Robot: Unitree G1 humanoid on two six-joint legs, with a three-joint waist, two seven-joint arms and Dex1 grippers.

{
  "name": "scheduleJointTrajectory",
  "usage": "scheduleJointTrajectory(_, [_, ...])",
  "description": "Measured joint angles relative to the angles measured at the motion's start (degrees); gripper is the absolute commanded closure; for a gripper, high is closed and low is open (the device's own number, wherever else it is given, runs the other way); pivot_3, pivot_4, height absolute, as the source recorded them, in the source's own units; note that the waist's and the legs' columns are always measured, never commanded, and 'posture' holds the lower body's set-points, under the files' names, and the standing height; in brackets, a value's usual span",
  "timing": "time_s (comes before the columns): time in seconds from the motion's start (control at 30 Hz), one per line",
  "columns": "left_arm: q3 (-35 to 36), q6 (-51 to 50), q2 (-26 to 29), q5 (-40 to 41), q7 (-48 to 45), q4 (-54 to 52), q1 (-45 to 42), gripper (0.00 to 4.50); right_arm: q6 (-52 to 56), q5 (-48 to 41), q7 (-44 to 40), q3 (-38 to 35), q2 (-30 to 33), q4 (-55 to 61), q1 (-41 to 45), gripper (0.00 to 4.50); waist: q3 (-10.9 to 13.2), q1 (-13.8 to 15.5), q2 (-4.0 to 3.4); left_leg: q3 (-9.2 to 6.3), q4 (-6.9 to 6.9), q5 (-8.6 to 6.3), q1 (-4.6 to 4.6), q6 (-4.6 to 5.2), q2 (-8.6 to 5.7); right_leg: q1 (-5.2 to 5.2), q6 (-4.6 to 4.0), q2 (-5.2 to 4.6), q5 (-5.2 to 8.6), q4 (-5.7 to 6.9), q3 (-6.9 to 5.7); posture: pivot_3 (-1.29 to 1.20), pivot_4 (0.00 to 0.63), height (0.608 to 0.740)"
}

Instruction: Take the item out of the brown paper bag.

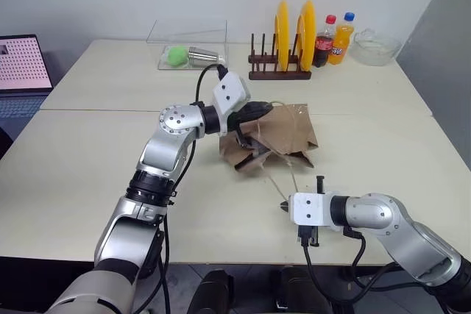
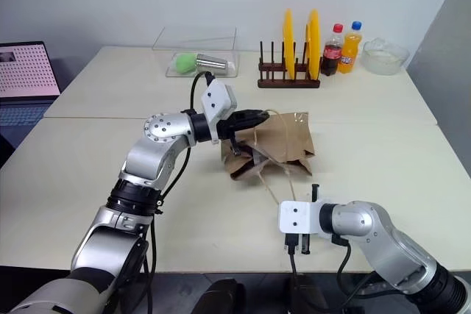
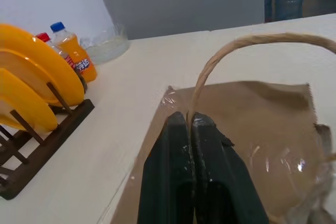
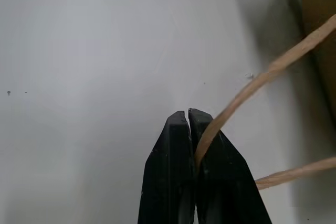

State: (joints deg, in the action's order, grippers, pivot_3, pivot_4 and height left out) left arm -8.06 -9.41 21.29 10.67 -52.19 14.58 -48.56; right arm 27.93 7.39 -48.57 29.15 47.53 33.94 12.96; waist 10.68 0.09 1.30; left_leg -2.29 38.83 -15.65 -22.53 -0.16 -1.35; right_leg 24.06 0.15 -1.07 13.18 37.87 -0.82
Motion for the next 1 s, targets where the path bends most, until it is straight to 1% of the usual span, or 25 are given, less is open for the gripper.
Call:
scheduleJointTrajectory(0.13, [3.6, 0.0, 0.8, 0.3, 1.8, 1.4, -4.2, 4.5, -1.1, 0.9, -0.7, 0.7, -0.1, -0.5, -0.9, 4.45, 0.0, -0.1, 0.02, 0.02, 0.0, 0.0, 0.04, 0.0, 0.0, -0.02, 0.0, 0.0, 0.0, 0.02, 0.01, 0.0, 0.15, 0.74])
scheduleJointTrajectory(0.33, [3.9, -0.1, 0.3, 0.9, 1.9, 1.8, -5.0, 4.5, -2.5, 2.6, -1.0, 0.5, -1.1, -1.0, -1.2, 4.45, 0.0, -0.1, 0.02, 0.02, 0.0, 0.02, 0.06, -0.03, 0.0, -0.02, 0.0, 0.0, 0.0, 0.05, 0.02, 0.0, 0.15, 0.74])
scheduleJointTrajectory(0.43, [3.9, -0.3, 0.2, 2.7, 0.8, 1.2, -4.9, 4.5, -2.4, 2.3, -0.1, -0.7, -3.5, -1.9, -1.4, 3.87, 0.0, -0.1, 0.02, 0.03, 0.0, 0.09, 0.05, -0.16, 0.0, 0.01, 0.0, 0.0, 0.0, 0.08, 0.04, 0.0, 0.15, 0.74])
scheduleJointTrajectory(0.57, [3.9, -0.6, 0.3, 4.4, -1.1, -1.1, -3.4, 4.5, -1.6, 0.4, -0.2, -3.6, -4.2, -1.4, -1.4, 2.45, 0.0, -0.1, 0.02, 0.02, 0.01, 0.09, 0.04, -0.16, 0.0, 0.0, -0.01, -0.01, -0.01, 0.09, 0.04, 0.0, 0.15, 0.74])
scheduleJointTrajectory(0.6, [3.9, -0.8, 0.3, 4.7, -1.4, -1.6, -3.1, 4.5, -0.8, -0.4, -0.5, -4.8, -4.2, -0.7, -1.5, 2.45, 0.0, -0.1, 0.02, 0.02, 0.01, 0.08, 0.04, -0.15, 0.0, 0.01, -0.01, -0.01, -0.01, 0.09, 0.03, 0.0, 0.15, 0.74])
scheduleJointTrajectory(0.7, [3.8, -1.6, 0.4, 5.5, -2.5, -3.8, -1.7, 4.5, 3.6, -5.8, -3.3, -9.7, -2.9, 4.2, -2.6, 2.45, 0.0, -0.1, 0.02, 0.0, 0.01, 0.08, 0.04, -0.13, 0.0, 0.0, -0.01, -0.01, -0.01, 0.09, 0.03, 0.0, 0.15, 0.74])
scheduleJointTrajectory(0.8, [3.8, -2.4, 0.4, 6.3, -3.3, -5.3, -0.9, 4.5, 11.2, -15.0, -6.8, -17.5, -1.0, 10.8, -3.0, 2.45, 0.0, -0.1, 0.02, -0.01, 0.02, 0.01, 0.04, -0.02, 0.0, -0.01, -0.01, -0.01, -0.01, 0.09, 0.01, 0.0, 0.15, 0.74])
scheduleJointTrajectory(0.87, [3.8, -2.7, 0.4, 6.7, -3.5, -6.0, -0.8, 4.5, 15.0, -19.5, -8.0, -21.5, 0.1, 13.4, -2.9, 2.45, 0.0, -0.1, 0.02, -0.02, 0.02, 0.0, 0.05, -0.01, 0.0, -0.02, -0.01, -0.01, -0.01, 0.09, 0.01, 0.0, 0.15, 0.74])
scheduleJointTrajectory(0.9, [3.8, -2.7, 0.4, 7.0, -3.6, -6.3, -0.6, 4.5, 18.1, -23.8, -9.2, -24.7, 0.6, 14.4, -2.7, 2.45, 0.0, -0.1, 0.02, 0.0, 0.02, 0.0, 0.04, 0.0, 0.0, -0.01, -0.01, -0.01, -0.01, 0.09, 0.02, 0.0, 0.15, 0.74])
scheduleJointTrajectory(0.93, [3.8, -2.8, 0.4, 7.2, -3.7, -6.6, -0.3, 4.5, 20.3, -26.8, -9.8, -27.0, 1.1, 14.9, -2.2, 2.45, 0.0, -0.1, 0.02, 0.01, 0.02, 0.0, 0.05, 0.0, 0.0, -0.02, -0.01, -0.01, -0.01, 0.09, 0.02, 0.0, 0.15, 0.74])
scheduleJointTrajectory(1.0, [3.8, -2.9, 0.4, 7.4, -4.0, -7.3, 0.3, 4.5, 24.3, -32.3, -9.9, -31.3, 1.1, 15.2, 1.4, 2.45, 0.0, -0.2, 0.02, 0.02, 0.02, 0.0, 0.07, 0.01, 0.01, -0.02, -0.01, 0.0, -0.01, 0.1, 0.03, 0.0, 0.15, 0.74])
